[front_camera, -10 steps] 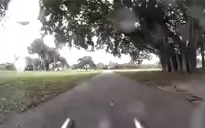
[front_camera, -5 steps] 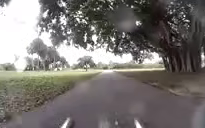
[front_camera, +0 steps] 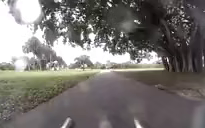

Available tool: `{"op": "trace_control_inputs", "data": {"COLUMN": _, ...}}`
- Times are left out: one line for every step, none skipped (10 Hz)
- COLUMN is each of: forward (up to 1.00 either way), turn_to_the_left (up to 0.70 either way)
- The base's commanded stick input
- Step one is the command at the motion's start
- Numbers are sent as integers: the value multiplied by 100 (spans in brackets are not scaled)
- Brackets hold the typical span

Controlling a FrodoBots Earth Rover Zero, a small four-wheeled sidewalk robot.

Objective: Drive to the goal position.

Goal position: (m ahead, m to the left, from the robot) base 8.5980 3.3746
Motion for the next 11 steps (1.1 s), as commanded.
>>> {"op": "trace_control_inputs", "data": {"forward": 100, "turn_to_the_left": 0}}
{"op": "trace_control_inputs", "data": {"forward": 100, "turn_to_the_left": 0}}
{"op": "trace_control_inputs", "data": {"forward": 100, "turn_to_the_left": 0}}
{"op": "trace_control_inputs", "data": {"forward": 100, "turn_to_the_left": 0}}
{"op": "trace_control_inputs", "data": {"forward": 100, "turn_to_the_left": 0}}
{"op": "trace_control_inputs", "data": {"forward": 100, "turn_to_the_left": 0}}
{"op": "trace_control_inputs", "data": {"forward": 100, "turn_to_the_left": 0}}
{"op": "trace_control_inputs", "data": {"forward": 100, "turn_to_the_left": 0}}
{"op": "trace_control_inputs", "data": {"forward": 100, "turn_to_the_left": 0}}
{"op": "trace_control_inputs", "data": {"forward": 100, "turn_to_the_left": 0}}
{"op": "trace_control_inputs", "data": {"forward": 100, "turn_to_the_left": 0}}
